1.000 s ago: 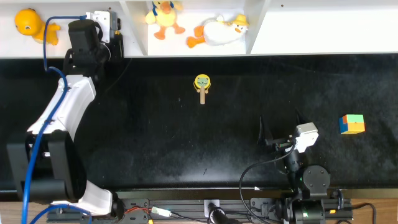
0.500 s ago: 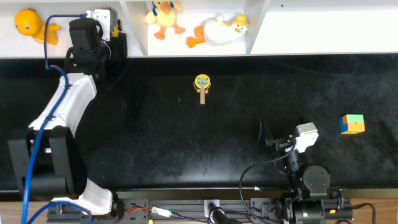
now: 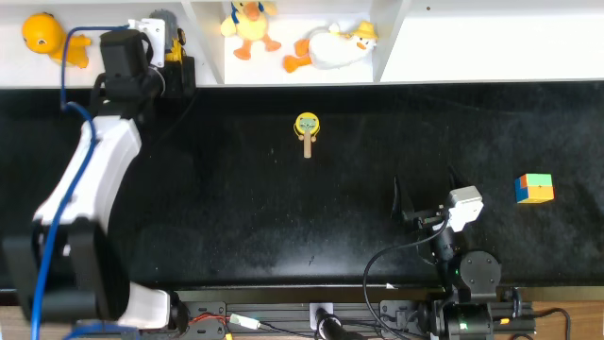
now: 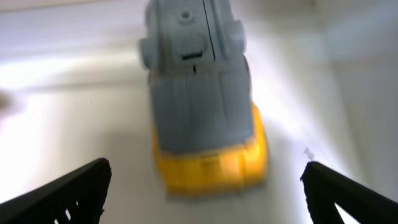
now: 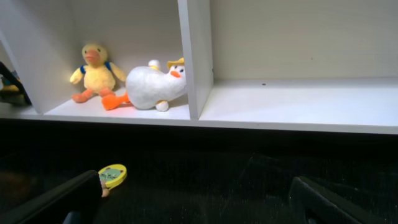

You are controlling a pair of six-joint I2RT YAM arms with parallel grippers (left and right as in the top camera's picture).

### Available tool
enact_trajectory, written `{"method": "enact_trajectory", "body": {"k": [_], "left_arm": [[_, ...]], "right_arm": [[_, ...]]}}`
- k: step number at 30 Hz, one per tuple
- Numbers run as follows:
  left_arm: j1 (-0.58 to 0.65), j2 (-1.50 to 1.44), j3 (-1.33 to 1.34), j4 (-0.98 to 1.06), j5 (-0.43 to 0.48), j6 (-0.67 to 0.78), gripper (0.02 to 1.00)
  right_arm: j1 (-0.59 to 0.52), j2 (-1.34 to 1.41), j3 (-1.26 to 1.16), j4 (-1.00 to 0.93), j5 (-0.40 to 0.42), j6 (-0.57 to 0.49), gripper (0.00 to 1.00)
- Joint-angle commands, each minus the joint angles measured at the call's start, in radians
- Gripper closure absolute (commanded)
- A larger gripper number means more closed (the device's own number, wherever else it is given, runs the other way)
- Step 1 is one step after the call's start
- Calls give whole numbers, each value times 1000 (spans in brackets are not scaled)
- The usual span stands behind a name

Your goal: Store Toys

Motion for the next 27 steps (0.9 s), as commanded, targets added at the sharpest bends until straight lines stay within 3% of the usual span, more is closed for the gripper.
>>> {"method": "enact_trajectory", "body": {"k": [1, 11, 19, 27], "left_arm": [[-2, -187, 23, -127, -7, 11, 20], [-4, -491, -32, -578, -1, -47, 20], [-43, -873, -315, -593, 9, -148, 23], [-43, -1073, -389, -717, 45, -176, 20]], "right_arm": [[6, -7, -13, 7, 8, 4, 5], [6, -7, -13, 7, 8, 4, 5], [6, -7, -13, 7, 8, 4, 5], [6, -7, -13, 7, 8, 4, 5]]}}
